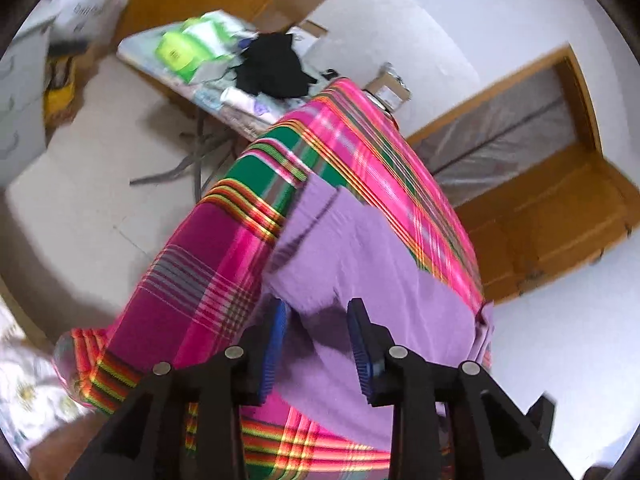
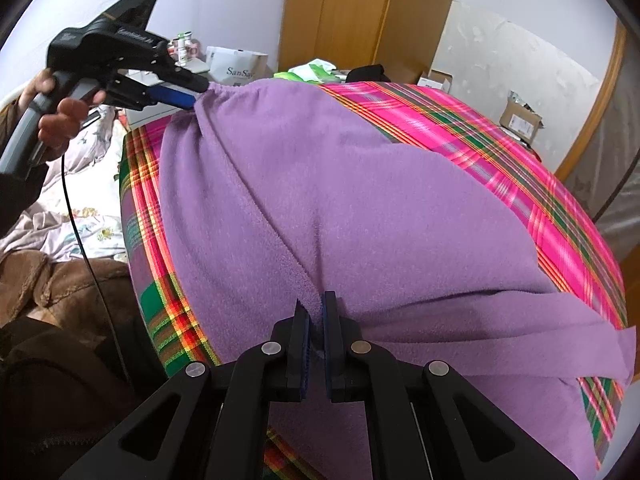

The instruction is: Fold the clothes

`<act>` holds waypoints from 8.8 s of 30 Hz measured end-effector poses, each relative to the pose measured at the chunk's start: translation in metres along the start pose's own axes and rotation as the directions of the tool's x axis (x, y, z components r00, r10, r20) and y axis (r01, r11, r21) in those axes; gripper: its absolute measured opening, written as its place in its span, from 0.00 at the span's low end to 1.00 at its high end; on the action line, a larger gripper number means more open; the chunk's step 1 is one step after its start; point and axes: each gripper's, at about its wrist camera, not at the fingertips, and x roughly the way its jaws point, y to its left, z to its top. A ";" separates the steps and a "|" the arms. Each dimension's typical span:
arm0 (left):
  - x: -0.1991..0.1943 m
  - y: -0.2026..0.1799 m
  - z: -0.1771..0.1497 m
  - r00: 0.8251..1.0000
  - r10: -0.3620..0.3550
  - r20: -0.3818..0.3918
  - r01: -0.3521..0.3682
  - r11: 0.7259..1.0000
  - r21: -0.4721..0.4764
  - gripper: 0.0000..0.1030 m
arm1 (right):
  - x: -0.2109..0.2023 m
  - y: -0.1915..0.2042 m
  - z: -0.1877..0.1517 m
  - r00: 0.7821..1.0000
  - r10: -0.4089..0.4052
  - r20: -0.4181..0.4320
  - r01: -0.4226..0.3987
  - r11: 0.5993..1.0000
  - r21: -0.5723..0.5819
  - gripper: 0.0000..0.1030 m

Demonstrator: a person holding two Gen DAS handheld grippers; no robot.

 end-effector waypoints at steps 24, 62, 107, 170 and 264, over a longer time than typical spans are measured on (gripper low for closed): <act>-0.018 -0.011 -0.007 0.993 0.023 0.119 -0.021 1.000 -0.020 0.12 | -0.023 0.002 0.001 0.998 -0.023 0.063 0.022 1.000 0.010 0.05; -0.006 -0.056 0.059 0.988 0.122 0.095 -0.137 0.974 0.178 0.38 | -0.032 -0.022 -0.006 0.950 0.306 -0.068 -0.301 0.951 0.068 0.13; 0.107 -0.033 0.096 0.941 0.019 -0.338 -0.034 0.999 -0.039 0.23 | 0.019 -0.069 0.022 0.949 0.314 -0.025 -0.292 0.906 0.305 0.21; 0.112 -0.198 -0.091 0.976 0.141 -0.165 -0.028 0.836 0.547 0.31 | -0.113 -0.211 -0.135 0.968 -0.252 0.005 0.174 0.686 0.707 0.27; 0.176 -0.253 -0.171 0.968 0.250 0.034 -0.183 0.602 0.777 0.29 | -0.087 -0.261 -0.130 0.956 -0.290 -0.044 0.166 0.410 0.897 0.34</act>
